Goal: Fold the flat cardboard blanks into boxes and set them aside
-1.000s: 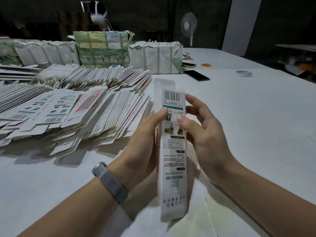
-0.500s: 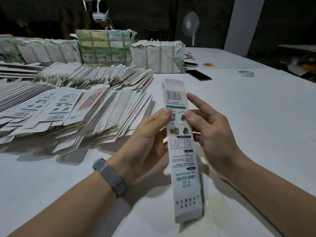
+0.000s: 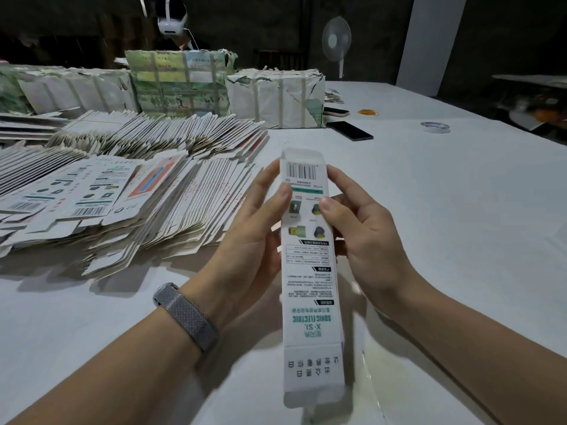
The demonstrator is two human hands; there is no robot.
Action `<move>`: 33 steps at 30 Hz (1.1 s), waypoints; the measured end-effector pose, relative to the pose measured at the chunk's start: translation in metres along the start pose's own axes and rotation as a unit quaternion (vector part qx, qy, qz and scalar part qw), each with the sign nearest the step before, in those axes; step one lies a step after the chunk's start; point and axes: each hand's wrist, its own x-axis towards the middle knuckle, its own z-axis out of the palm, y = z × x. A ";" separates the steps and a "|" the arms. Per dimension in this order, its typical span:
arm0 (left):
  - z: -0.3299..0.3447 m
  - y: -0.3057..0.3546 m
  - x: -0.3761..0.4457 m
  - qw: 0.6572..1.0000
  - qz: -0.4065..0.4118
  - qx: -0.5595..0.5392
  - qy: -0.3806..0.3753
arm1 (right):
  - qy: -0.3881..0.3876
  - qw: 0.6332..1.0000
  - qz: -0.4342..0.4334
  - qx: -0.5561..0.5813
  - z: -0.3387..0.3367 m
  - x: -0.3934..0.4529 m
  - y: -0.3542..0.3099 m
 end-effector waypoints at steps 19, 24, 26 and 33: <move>0.001 -0.004 -0.002 0.998 0.046 0.034 0.032 | -0.013 1.000 -0.001 0.017 0.001 -0.003 -0.008; 0.001 -0.004 -0.003 0.997 0.040 0.061 0.020 | -0.009 1.000 0.006 0.010 -0.001 -0.004 -0.010; 0.000 -0.003 -0.003 0.997 0.036 0.068 0.016 | -0.006 1.000 0.009 -0.007 0.000 -0.006 -0.009; -0.001 -0.001 -0.002 0.997 0.027 0.078 0.014 | -0.004 0.999 0.028 -0.020 0.001 -0.004 -0.005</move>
